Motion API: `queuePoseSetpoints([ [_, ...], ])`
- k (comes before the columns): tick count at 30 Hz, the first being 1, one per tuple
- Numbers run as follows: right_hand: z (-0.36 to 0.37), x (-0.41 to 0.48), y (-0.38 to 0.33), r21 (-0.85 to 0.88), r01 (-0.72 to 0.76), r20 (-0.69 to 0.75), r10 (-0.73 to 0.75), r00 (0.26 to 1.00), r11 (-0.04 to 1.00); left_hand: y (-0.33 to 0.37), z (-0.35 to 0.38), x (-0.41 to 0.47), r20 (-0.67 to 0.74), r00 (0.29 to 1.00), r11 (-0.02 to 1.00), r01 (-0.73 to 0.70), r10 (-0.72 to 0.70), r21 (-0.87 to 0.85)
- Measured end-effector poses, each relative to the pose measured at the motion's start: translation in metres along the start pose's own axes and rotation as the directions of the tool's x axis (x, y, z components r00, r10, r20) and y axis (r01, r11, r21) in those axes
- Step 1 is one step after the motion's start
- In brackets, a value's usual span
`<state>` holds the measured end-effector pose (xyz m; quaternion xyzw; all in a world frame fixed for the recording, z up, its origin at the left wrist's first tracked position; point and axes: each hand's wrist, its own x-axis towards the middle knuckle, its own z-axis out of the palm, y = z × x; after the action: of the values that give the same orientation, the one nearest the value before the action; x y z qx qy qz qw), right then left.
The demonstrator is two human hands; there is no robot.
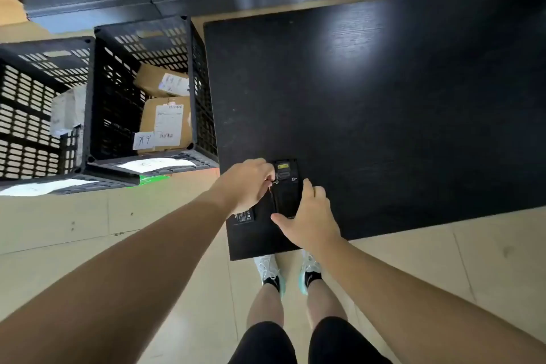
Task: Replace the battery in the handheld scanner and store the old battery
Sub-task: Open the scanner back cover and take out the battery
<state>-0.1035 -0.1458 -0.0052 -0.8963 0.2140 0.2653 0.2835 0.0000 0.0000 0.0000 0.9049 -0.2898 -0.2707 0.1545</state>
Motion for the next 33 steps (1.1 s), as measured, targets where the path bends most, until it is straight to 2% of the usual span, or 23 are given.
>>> queuePoseSetpoints([
  [2,0.005,0.000,0.001,0.033,0.000,-0.067,0.002,0.998,0.999,-0.003,0.002,0.005,-0.011,0.999,0.999,-0.048,0.048,0.016],
  [8,0.016,0.000,0.006,0.049,0.019,-0.123,-0.013,0.992,0.999,-0.009,0.004,0.010,-0.013,0.992,0.992,-0.121,0.122,0.047],
  [14,0.021,0.003,0.009,0.039,0.020,-0.142,-0.014,0.990,0.999,-0.013,0.011,0.019,-0.069,0.965,0.963,-0.245,0.253,0.113],
  [22,0.025,0.001,0.014,0.077,0.014,-0.158,-0.002,0.987,0.997,-0.017,0.013,0.025,-0.044,0.925,0.913,-0.365,0.378,0.180],
  [33,0.025,0.003,0.015,0.073,0.027,-0.161,-0.015,0.987,0.997,-0.028,0.013,0.036,-0.002,0.827,0.773,-0.524,0.562,0.357],
])
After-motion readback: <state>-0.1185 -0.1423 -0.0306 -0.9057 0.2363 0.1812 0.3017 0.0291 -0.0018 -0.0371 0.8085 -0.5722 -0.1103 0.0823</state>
